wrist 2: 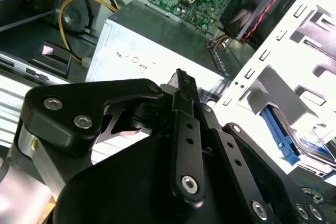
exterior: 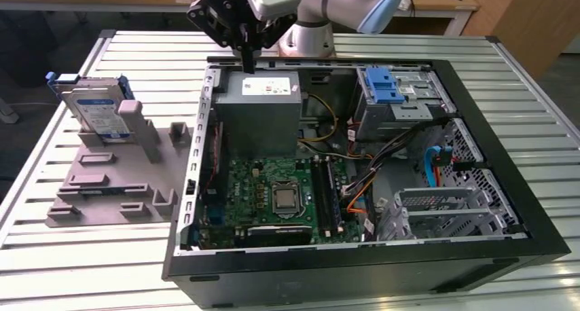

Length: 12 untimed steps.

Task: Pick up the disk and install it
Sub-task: 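Reach for the disk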

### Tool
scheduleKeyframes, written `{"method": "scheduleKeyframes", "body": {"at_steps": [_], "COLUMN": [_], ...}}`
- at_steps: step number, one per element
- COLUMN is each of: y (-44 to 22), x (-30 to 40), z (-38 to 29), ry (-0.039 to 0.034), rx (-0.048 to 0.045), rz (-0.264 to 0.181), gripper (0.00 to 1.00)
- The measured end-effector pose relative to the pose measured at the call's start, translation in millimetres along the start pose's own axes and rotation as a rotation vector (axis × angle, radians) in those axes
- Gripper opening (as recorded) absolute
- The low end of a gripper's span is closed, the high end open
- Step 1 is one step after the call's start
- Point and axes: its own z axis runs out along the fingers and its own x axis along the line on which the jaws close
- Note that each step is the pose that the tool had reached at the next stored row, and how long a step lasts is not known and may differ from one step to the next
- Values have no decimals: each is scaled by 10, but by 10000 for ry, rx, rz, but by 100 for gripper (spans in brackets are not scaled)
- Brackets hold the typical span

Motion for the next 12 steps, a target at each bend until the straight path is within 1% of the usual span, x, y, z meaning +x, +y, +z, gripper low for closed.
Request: {"method": "scheduleKeyframes", "body": {"at_steps": [5, 7, 12], "y": [14, 23, 50], "x": [61, 75, 86], "z": [-1, -1, 0], "ry": [0, -1, -13], "rx": [1, 14, 166], "rz": [1, 0, -5], "gripper": [11, 11, 11]}}
